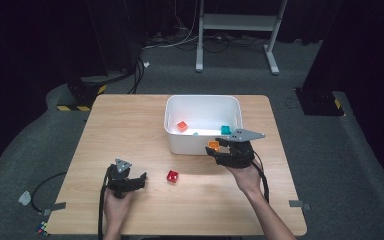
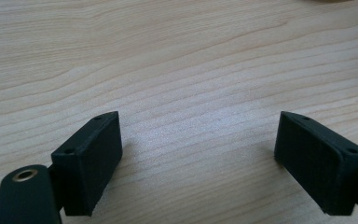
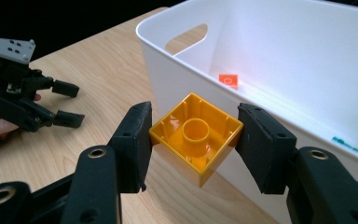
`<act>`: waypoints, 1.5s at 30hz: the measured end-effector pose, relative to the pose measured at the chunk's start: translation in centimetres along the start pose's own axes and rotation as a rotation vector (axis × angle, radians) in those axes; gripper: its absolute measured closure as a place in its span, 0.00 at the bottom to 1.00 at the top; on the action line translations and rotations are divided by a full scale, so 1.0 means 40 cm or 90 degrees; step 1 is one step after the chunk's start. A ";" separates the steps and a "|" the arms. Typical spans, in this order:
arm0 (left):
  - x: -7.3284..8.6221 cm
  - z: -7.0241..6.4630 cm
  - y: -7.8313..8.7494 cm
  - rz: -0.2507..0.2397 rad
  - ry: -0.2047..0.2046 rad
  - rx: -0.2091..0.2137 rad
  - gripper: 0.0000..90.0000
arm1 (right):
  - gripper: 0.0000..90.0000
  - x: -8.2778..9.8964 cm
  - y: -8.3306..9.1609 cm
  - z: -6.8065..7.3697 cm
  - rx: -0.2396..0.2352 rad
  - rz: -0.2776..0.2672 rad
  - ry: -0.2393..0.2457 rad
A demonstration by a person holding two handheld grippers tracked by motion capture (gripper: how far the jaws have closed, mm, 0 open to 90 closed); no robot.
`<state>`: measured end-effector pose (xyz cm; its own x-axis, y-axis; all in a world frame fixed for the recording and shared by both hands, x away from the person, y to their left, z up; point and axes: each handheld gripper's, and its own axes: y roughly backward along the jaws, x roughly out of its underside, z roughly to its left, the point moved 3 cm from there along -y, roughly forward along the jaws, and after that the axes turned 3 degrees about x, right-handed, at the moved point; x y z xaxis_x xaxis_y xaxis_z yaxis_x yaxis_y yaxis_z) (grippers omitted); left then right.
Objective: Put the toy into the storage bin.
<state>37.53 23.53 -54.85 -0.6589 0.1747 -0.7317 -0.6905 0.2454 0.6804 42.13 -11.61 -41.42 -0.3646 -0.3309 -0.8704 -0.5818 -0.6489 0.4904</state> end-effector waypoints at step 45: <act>0.000 0.000 0.000 0.000 0.001 0.000 0.17 | 0.52 -0.154 -0.090 -0.127 0.045 0.002 -0.049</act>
<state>37.53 23.53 -54.85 -0.6593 0.1732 -0.7316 -0.6905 0.2455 0.6804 50.16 -10.73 -38.02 -0.4194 -0.2779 -0.8643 -0.6292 -0.5974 0.4973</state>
